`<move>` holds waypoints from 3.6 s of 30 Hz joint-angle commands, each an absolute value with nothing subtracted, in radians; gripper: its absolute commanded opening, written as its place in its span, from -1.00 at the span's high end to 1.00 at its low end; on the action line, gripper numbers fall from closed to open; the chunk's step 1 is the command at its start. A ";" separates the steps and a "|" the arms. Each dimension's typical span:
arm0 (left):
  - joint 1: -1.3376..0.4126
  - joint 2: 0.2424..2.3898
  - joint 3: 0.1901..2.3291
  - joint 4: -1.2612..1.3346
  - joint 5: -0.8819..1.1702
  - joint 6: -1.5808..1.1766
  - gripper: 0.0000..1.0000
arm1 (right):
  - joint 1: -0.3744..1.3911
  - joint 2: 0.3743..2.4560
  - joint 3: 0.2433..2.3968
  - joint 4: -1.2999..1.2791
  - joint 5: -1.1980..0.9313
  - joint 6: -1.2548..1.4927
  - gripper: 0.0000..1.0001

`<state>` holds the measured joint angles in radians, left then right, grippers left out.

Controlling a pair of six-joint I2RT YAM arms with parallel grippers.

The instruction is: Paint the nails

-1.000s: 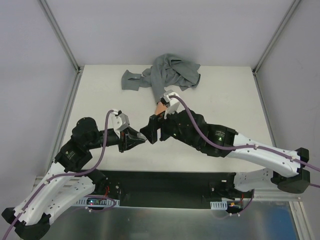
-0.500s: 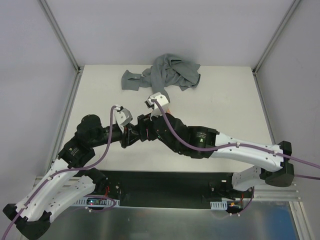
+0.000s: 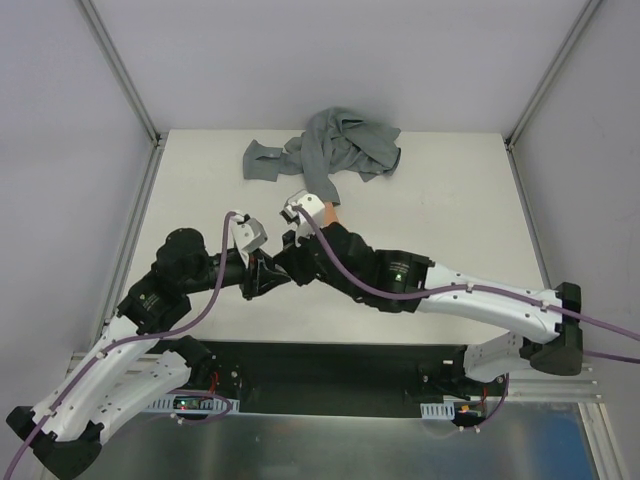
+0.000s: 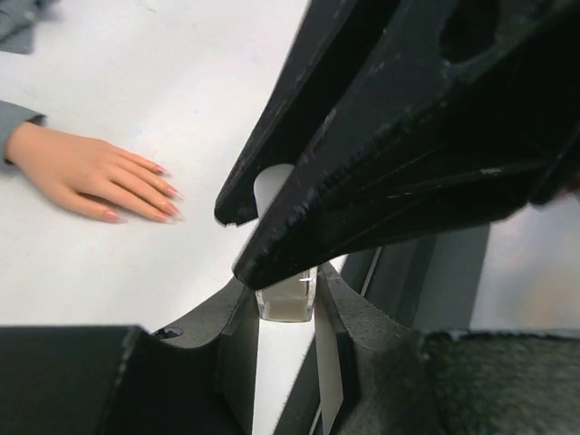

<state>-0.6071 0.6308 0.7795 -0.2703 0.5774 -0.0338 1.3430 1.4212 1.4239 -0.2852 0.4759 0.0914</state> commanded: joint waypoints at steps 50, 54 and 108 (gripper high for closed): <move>-0.612 0.629 0.799 -0.230 0.791 -0.009 1.00 | 1.328 1.358 1.468 -0.414 0.382 0.104 0.99; -0.612 0.620 0.813 -0.235 1.118 0.047 1.00 | 1.229 1.227 1.212 -0.104 -0.432 -0.215 1.00; -0.614 0.591 0.842 -0.215 1.123 0.044 1.00 | 1.144 1.224 1.175 -0.133 -0.517 -0.198 1.00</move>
